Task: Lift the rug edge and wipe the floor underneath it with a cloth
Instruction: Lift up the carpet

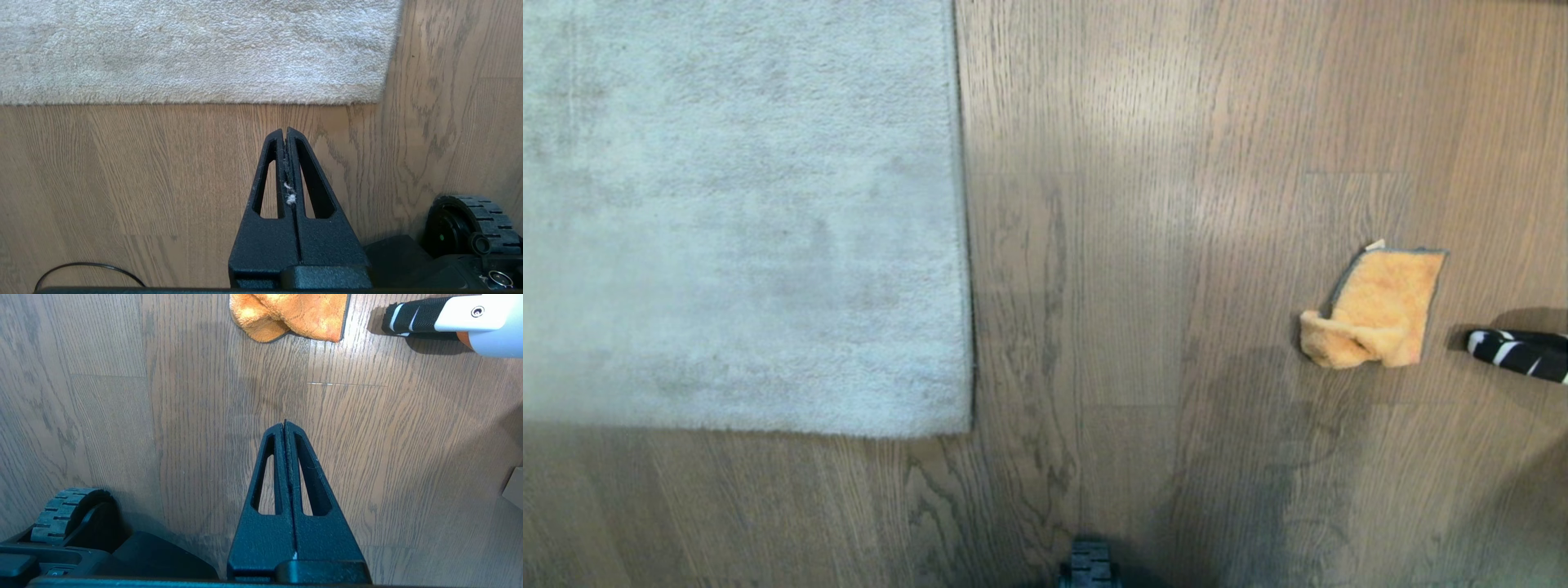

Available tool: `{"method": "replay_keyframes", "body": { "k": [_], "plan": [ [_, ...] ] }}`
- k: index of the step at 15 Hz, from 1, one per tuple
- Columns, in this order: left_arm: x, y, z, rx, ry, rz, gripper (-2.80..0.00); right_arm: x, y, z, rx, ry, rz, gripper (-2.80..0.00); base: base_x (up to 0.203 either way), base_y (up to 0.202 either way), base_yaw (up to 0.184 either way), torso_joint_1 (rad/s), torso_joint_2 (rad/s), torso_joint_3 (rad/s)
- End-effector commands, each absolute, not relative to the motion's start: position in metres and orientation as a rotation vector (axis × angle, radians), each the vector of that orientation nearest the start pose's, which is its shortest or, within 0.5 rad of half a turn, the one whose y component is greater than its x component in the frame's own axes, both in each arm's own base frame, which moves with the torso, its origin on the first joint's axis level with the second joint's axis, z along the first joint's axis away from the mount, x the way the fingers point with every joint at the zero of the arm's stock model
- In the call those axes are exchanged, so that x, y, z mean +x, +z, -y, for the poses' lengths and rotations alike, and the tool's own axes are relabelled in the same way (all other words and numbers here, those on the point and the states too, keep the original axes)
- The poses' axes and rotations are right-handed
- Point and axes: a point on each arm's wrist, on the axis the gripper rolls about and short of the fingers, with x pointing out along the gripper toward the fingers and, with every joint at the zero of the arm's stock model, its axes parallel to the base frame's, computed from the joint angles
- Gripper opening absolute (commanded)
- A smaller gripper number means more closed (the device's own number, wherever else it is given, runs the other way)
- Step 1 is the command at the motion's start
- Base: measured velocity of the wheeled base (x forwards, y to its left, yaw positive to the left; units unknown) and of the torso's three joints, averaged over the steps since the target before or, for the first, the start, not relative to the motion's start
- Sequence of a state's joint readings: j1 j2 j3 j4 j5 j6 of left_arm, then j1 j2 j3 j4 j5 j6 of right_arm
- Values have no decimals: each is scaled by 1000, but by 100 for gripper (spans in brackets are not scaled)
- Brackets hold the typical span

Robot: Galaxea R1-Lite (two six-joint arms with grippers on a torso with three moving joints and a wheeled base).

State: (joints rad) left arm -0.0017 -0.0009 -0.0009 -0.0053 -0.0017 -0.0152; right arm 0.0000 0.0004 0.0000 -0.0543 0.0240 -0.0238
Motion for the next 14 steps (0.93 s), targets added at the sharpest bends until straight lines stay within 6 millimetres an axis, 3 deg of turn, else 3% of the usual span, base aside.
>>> {"method": "replay_keyframes", "body": {
  "k": [1, 14],
  "plan": [
    [-23, 77, 0, -15, -3, 8, -280, -23, 81, -1, -25, 24, 56, -280, 0, 0, 0, 0, 0, 0],
    [-23, 77, 0, -28, -3, 7, -280, -23, 81, -1, -25, 24, 56, -280, 0, 0, 0, 0, 0, 0]
  ]
}}
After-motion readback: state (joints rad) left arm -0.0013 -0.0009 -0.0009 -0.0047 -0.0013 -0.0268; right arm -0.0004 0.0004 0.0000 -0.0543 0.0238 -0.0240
